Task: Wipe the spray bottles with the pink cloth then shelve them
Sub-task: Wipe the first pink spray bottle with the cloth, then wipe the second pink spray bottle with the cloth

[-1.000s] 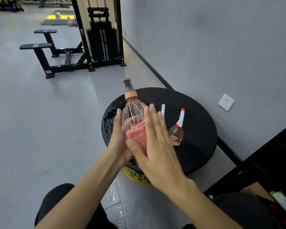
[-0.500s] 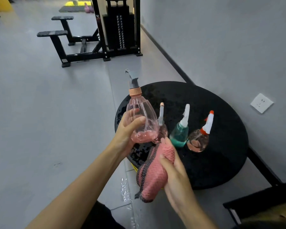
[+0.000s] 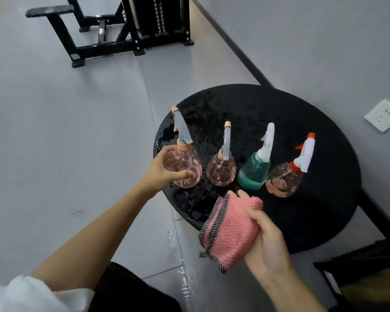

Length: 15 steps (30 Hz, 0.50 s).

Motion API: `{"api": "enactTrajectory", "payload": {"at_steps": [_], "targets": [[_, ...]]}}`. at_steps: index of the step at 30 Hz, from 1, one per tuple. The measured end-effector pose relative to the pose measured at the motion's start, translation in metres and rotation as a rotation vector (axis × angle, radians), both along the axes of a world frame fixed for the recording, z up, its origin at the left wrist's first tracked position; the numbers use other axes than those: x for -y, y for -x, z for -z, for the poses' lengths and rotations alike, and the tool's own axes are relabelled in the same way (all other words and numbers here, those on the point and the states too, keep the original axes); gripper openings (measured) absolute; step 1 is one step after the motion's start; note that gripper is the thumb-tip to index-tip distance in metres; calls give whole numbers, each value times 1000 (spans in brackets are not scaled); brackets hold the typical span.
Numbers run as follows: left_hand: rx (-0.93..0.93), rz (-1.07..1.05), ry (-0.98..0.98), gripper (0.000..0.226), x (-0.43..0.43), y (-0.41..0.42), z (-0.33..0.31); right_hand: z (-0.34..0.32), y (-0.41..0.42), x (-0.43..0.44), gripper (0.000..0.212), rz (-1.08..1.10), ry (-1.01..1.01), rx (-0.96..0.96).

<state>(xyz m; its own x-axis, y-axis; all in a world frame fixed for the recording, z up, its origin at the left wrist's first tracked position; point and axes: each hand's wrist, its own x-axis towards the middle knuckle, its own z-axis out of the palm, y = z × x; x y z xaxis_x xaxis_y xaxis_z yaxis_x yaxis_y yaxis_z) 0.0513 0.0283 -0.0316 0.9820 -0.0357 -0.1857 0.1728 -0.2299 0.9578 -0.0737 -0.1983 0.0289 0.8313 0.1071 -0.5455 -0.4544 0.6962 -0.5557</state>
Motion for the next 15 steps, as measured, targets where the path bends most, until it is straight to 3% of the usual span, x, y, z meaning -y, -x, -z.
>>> {"api": "enactTrajectory", "payload": {"at_steps": [4,9,12,15], "targets": [[-11,46,-159,72,-4,-12,14,9,-8,2,86,10,-28,7],[-8,22,-189,81,-12,-14,32,24,-12,7,94,-29,12,-12],[-16,15,-117,79,-15,-17,39,23,-14,9,69,-33,14,-23],[-18,60,-132,87,-17,-19,38,26,-15,11,91,-38,11,-16]]}}
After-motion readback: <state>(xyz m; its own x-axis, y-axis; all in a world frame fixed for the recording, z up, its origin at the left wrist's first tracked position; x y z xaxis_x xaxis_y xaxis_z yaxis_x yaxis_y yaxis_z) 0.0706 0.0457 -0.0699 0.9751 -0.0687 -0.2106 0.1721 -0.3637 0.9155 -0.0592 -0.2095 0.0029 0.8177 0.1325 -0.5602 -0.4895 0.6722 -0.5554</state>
